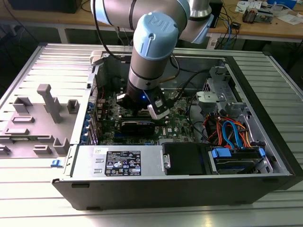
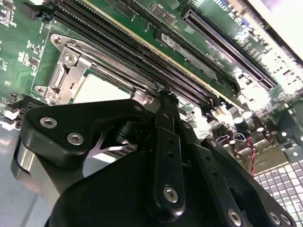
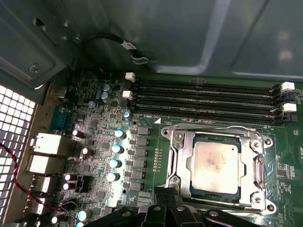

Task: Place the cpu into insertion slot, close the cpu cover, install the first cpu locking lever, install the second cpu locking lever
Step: 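Install the second cpu locking lever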

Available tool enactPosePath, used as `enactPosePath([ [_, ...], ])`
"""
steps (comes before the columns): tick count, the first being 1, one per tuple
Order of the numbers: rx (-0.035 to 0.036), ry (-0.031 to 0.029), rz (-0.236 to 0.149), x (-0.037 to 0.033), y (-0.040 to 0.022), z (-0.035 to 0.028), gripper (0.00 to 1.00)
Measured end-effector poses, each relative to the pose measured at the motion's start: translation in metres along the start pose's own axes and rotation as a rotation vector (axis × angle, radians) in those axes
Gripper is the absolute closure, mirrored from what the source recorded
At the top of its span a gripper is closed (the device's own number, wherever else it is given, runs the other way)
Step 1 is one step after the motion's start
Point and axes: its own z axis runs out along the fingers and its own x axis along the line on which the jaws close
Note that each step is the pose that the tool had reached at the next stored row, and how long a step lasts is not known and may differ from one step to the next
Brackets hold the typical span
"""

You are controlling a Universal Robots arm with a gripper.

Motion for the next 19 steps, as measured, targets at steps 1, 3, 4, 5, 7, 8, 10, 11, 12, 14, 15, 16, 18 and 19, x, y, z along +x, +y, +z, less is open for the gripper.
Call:
enactPosePath([
  [1, -0.0058, -0.0006, -0.001, -0.0001, 0.0000, 0.0010, 0.89],
  [3, -0.0179, -0.0019, -0.003, -0.0003, -0.0001, 0.0021, 0.89],
  [4, -0.0238, -0.0024, -0.004, -0.0002, -0.0001, 0.0027, 0.89],
  [5, -0.0301, -0.0029, -0.005, -0.0001, -0.0003, 0.0038, 0.89],
  [7, -0.0370, -0.0028, -0.007, 0.0003, -0.0008, 0.0056, 0.89],
  [8, -0.0425, -0.0029, -0.009, 0.0010, -0.0014, 0.0075, 0.89],
  [10, -0.0494, -0.0034, -0.010, 0.0013, -0.0019, 0.0093, 0.89],
  [11, -0.0523, -0.0024, -0.010, 0.0018, -0.0020, 0.0095, 0.89],
  [12, -0.0535, -0.0023, -0.011, 0.0019, -0.0021, 0.0094, 0.89],
  [14, -0.0575, -0.0009, -0.011, 0.0023, -0.0023, 0.0093, 0.89],
  [15, -0.0591, 0.0002, -0.011, 0.0025, -0.0024, 0.0093, 0.89],
  [16, -0.0495, 0.0015, -0.009, 0.0029, -0.0033, 0.0086, 0.89],
  [18, -0.0118, 0.0033, 0.000, 0.0035, -0.0066, 0.0047, 0.89],
  [19, -0.0110, 0.0038, 0.000, 0.0036, -0.0068, 0.0043, 0.89],
])
